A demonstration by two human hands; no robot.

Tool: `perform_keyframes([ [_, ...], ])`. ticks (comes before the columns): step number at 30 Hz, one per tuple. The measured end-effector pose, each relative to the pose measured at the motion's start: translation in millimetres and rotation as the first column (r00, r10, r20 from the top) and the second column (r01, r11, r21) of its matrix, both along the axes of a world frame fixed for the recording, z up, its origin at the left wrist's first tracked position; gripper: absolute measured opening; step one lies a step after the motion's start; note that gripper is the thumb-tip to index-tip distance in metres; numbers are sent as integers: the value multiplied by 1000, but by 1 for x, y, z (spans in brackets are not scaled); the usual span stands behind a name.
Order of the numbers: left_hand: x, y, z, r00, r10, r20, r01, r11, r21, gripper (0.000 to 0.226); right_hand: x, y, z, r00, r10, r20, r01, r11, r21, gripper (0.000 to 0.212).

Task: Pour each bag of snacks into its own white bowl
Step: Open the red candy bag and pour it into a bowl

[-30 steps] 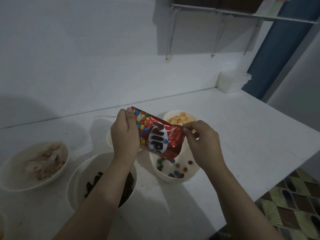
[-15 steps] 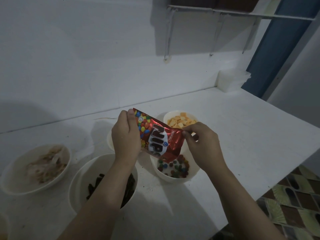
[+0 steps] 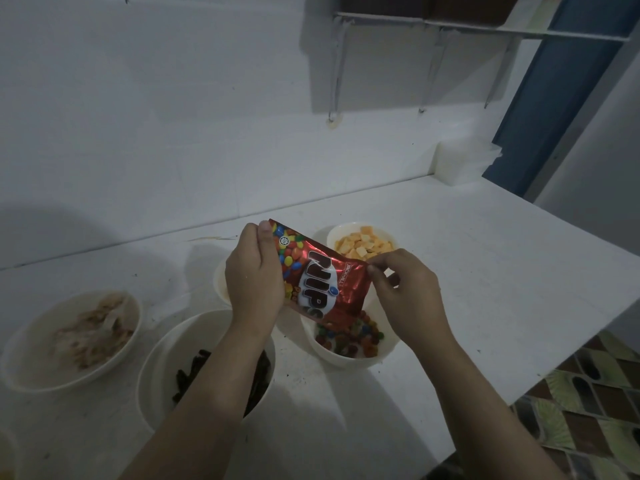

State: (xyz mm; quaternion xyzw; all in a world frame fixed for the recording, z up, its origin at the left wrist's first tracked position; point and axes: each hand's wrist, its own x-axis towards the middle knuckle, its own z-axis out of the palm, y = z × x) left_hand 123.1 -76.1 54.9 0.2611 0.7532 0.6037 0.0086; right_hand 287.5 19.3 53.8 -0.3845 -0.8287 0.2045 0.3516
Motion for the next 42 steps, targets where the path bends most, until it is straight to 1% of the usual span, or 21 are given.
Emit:
perform_keyframes([
  [3,0,1,0,1000,2,-2,-2,1000,4,42,0,0,0,1000,-4,-22,4,1000,9,10],
  [5,-1,0,1,1000,16,-11,-16,1000,-7,39,0,0,1,1000,4,0,-4,1000,0,11],
  [8,0,1,0,1000,4,15,-4,1000,12,43,1,-1,1,1000,4,-27,-4,1000,2,11],
  [10,0,1,0,1000,4,8,-4,1000,11,44,0,-2,2,999,-7,-40,7,1000,-11,11],
  [12,1,2,0,1000,1,0,-1,1000,8,42,1,-2,2,999,-31,-33,30,999,-23,12],
  [23,2,2,1,999,-7,-44,7,1000,8,43,4,2,7,999,-32,-2,32,997,-63,13],
  [29,3,3,5,998,-13,-64,12,1000,-15,40,5,-1,6,999,-22,-49,19,999,-50,13],
  [36,4,2,6,996,-5,-87,4,1000,-18,38,4,2,7,1000,-7,-12,6,999,-43,13],
  [39,5,2,4,996,-21,-84,20,1000,-17,39,2,3,6,998,-19,-52,13,994,-108,13],
  [40,5,1,4,995,-24,-93,23,1000,-17,41,1,4,7,999,-4,-33,0,990,-140,13],
  [41,6,1,3,994,-28,-107,26,999,-21,43,1,5,7,1000,9,17,-6,989,-151,13],
  [42,7,0,3,993,-31,-117,29,999,-18,46,1,5,8,998,14,69,-5,992,-128,13],
])
